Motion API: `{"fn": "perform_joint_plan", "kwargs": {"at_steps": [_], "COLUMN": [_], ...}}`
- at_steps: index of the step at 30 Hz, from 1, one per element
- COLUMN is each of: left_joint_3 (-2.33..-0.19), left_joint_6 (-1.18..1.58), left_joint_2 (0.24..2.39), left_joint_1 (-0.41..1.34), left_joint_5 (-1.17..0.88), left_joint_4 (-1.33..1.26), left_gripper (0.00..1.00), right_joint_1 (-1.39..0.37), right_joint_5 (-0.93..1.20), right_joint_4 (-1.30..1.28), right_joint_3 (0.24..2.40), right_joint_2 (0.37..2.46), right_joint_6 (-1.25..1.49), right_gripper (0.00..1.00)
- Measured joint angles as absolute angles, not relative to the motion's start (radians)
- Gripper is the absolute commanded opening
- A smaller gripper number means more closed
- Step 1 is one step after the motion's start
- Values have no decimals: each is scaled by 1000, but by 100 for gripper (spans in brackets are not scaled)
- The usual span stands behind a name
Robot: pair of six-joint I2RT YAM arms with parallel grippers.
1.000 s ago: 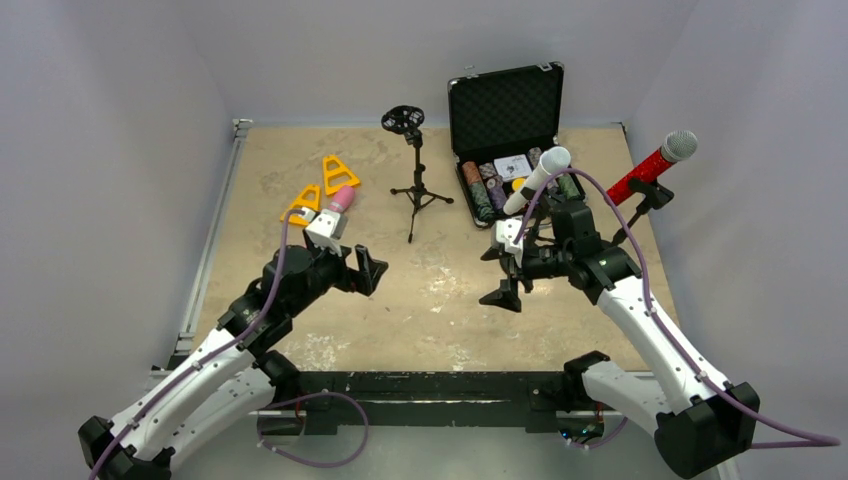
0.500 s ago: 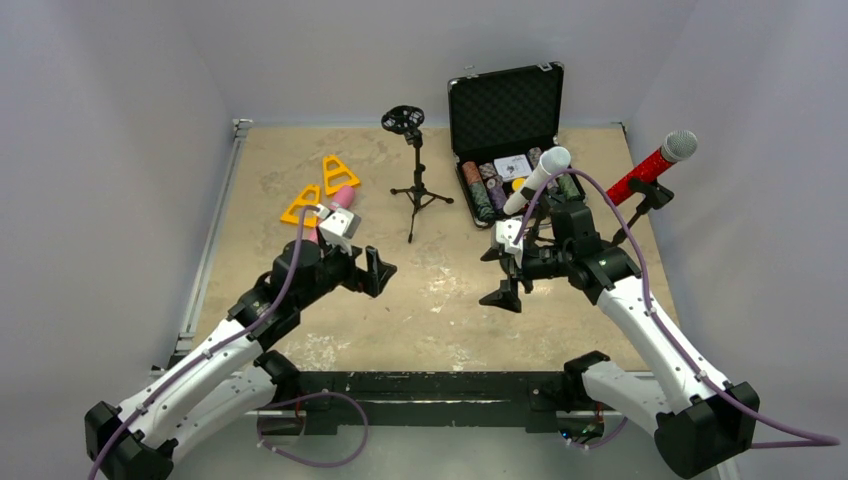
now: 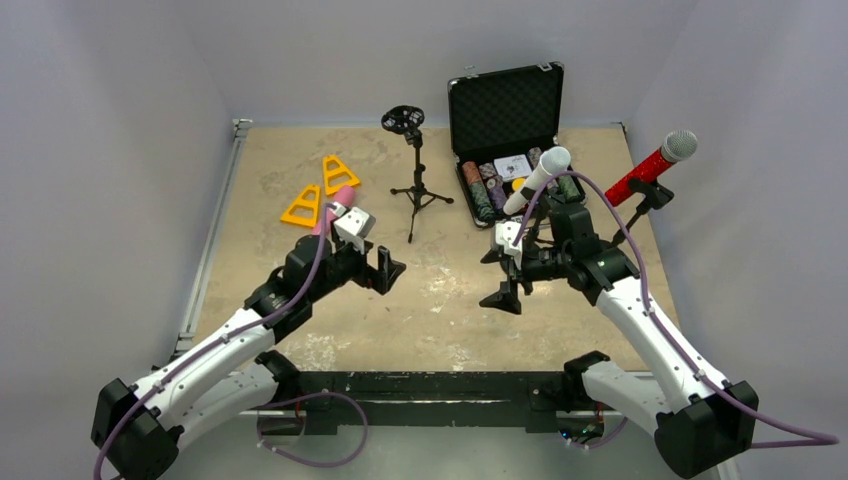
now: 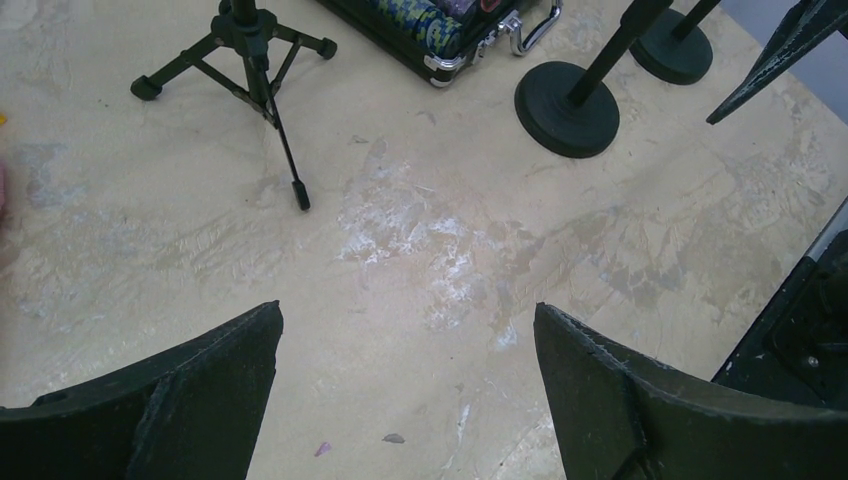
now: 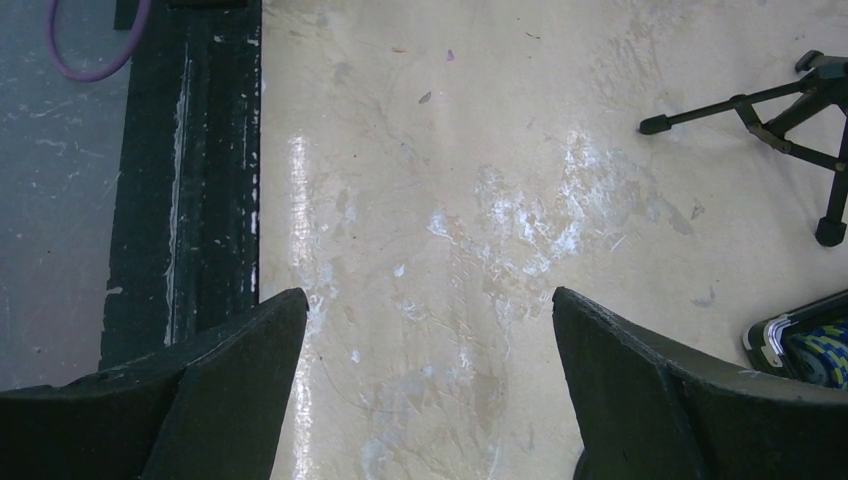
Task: Attach the microphones to the stand
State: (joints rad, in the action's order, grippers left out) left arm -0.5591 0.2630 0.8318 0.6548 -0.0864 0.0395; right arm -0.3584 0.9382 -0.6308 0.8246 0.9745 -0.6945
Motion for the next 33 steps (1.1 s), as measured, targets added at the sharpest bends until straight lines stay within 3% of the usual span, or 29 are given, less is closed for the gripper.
{"fn": "perform_joint_plan", "kwargs": {"at_steps": [16, 27, 33], "left_joint_3": [-500, -556, -678], "left_joint_6": [221, 221, 205], "left_joint_2": [910, 1132, 1310], "left_joint_1": [640, 598, 559], "left_joint_5": [-79, -80, -80], "left_joint_4": [-162, -367, -500], "left_gripper": [100, 99, 89], "right_joint_1": [-357, -357, -353], "right_joint_5": [961, 962, 963], "right_joint_4": [-614, -613, -613], "right_joint_3": [809, 809, 809], "right_joint_2": [974, 975, 975], "right_joint_6": [-697, -700, -700], "right_gripper": [96, 96, 96]}}
